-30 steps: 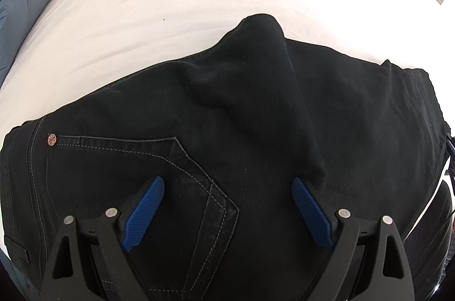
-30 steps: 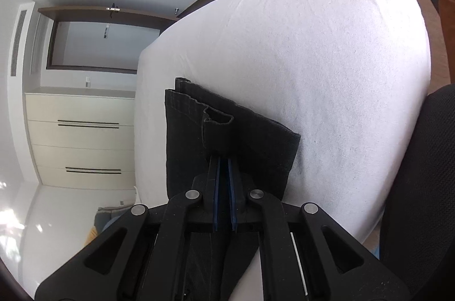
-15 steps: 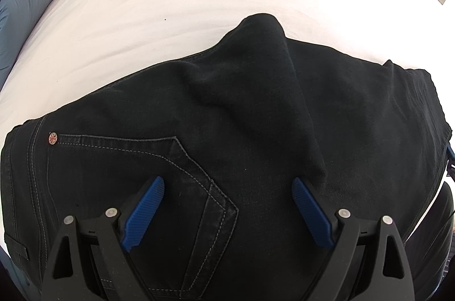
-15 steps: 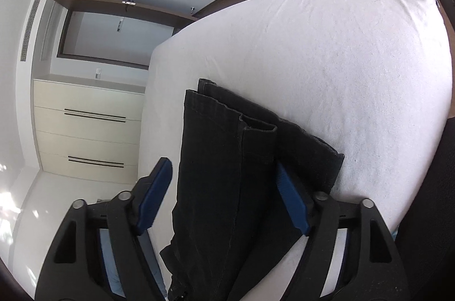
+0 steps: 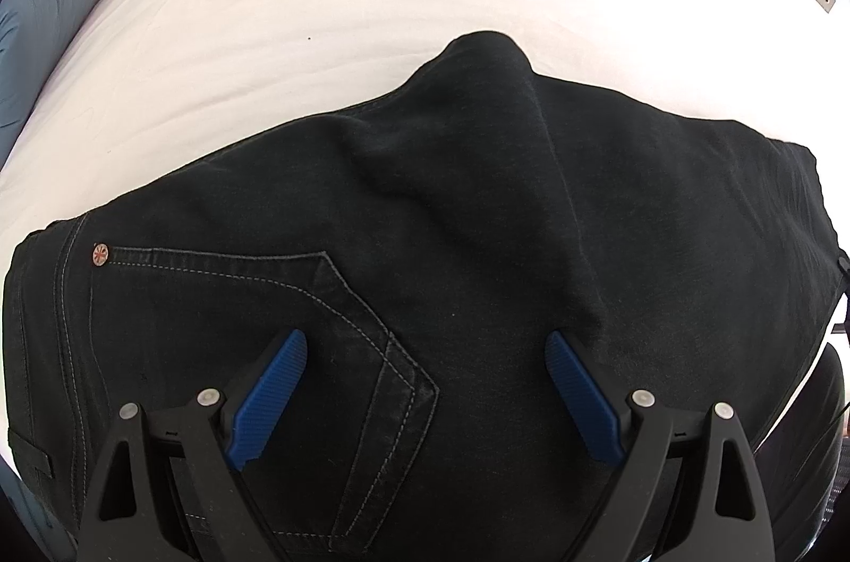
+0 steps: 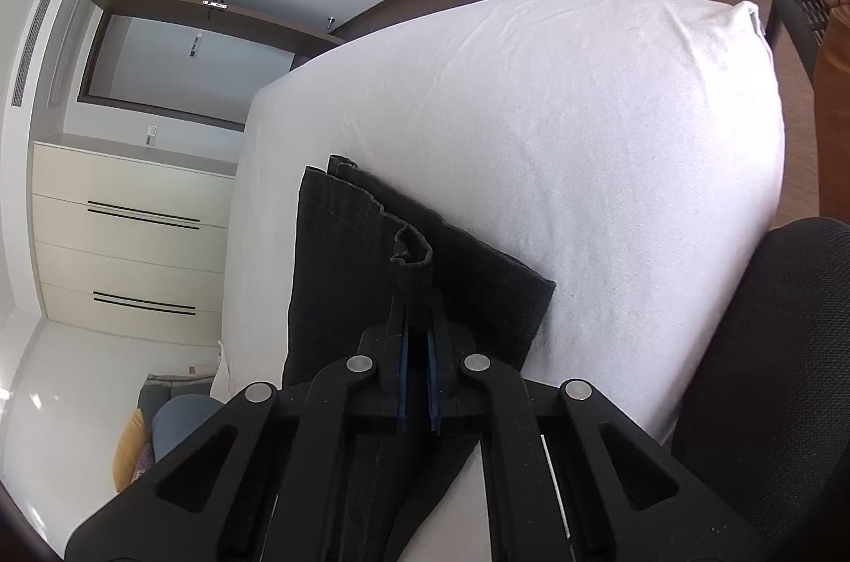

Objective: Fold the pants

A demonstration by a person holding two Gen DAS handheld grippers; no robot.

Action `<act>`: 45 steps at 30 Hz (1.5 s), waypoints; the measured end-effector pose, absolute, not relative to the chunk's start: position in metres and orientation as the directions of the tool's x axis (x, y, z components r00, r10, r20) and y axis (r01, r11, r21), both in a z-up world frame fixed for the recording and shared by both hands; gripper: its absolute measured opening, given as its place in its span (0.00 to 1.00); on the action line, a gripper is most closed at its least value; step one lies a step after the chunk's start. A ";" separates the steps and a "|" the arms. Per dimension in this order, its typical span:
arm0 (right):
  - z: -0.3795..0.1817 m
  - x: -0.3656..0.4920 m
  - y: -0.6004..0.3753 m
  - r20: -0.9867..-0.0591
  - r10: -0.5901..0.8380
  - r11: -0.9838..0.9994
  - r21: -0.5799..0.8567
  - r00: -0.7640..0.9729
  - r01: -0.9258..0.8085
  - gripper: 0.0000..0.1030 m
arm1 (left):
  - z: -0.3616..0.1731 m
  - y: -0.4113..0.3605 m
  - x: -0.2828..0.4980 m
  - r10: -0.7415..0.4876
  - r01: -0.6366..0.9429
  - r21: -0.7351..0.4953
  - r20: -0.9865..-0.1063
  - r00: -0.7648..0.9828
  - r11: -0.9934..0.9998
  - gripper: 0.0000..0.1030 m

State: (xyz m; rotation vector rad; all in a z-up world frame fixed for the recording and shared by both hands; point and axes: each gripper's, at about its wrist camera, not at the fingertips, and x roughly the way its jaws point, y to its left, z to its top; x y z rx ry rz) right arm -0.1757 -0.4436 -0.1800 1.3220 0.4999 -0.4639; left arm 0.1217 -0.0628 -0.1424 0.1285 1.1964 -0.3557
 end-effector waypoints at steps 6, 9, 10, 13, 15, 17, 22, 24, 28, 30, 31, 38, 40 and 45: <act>-0.188 -0.191 -0.444 -0.608 -0.045 0.169 0.777 0.792 0.606 0.04 | -0.145 -0.060 0.119 -0.209 0.340 -0.094 -0.923 0.323 0.936 0.90; -0.184 -0.196 -0.444 -0.616 -0.057 0.184 0.767 0.786 0.615 0.04 | -0.147 -0.058 0.118 -0.211 0.339 -0.095 -0.922 0.324 0.936 0.90; -0.185 -0.196 -0.445 -0.620 -0.059 0.188 0.763 0.783 0.618 0.04 | -0.149 -0.058 0.118 -0.212 0.339 -0.096 -0.922 0.324 0.936 0.90; -0.192 -0.191 -0.444 -0.628 -0.043 0.212 0.754 0.777 0.622 0.04 | -0.152 -0.060 0.114 -0.209 0.345 -0.087 -0.920 0.331 0.934 0.92; -0.195 -0.194 -0.448 -0.604 -0.022 0.202 0.778 0.797 0.595 0.05 | -0.152 -0.059 0.111 -0.212 0.344 -0.090 -0.918 0.335 0.935 0.92; -0.193 -0.200 -0.451 -0.585 0.002 0.191 0.796 0.811 0.574 0.07 | -0.149 -0.058 0.110 -0.229 0.333 -0.112 -0.914 0.336 0.936 0.92; -0.160 -0.227 -0.457 -0.661 -0.136 0.247 0.698 0.738 0.672 0.15 | -0.136 -0.047 0.102 -0.321 0.320 -0.206 -0.874 0.365 0.925 0.92; -0.143 -0.232 -0.460 -0.649 -0.178 0.266 0.692 0.740 0.671 0.15 | -0.133 -0.044 0.099 -0.333 0.323 -0.212 -0.858 0.390 0.923 0.92; -0.109 -0.152 -0.419 -0.577 0.074 0.477 0.737 0.813 0.479 0.15 | -0.140 -0.041 0.099 -0.341 0.312 -0.225 -0.854 0.393 0.923 0.92; -0.106 -0.087 -0.372 -0.545 0.306 0.549 0.771 0.781 0.323 0.15 | -0.142 -0.040 0.099 -0.345 0.300 -0.235 -0.852 0.395 0.924 0.92; -0.109 -0.056 -0.346 -0.526 0.404 0.554 0.792 0.749 0.257 0.15 | -0.143 -0.040 0.100 -0.350 0.298 -0.242 -0.850 0.394 0.923 0.92; -0.199 0.093 -0.265 -0.587 0.598 0.524 0.801 0.545 0.289 0.15 | -0.143 -0.025 0.105 -0.344 0.293 -0.237 -0.848 0.403 0.926 0.92; -0.221 0.098 -0.285 -0.557 0.618 0.457 0.829 0.555 0.323 0.11 | -0.147 -0.017 0.109 -0.339 0.278 -0.239 -0.850 0.403 0.930 0.92; -0.208 0.047 -0.391 -0.569 0.383 0.414 0.810 0.728 0.415 0.07 | -0.155 -0.004 0.111 -0.347 0.290 -0.240 -0.843 0.410 0.926 0.92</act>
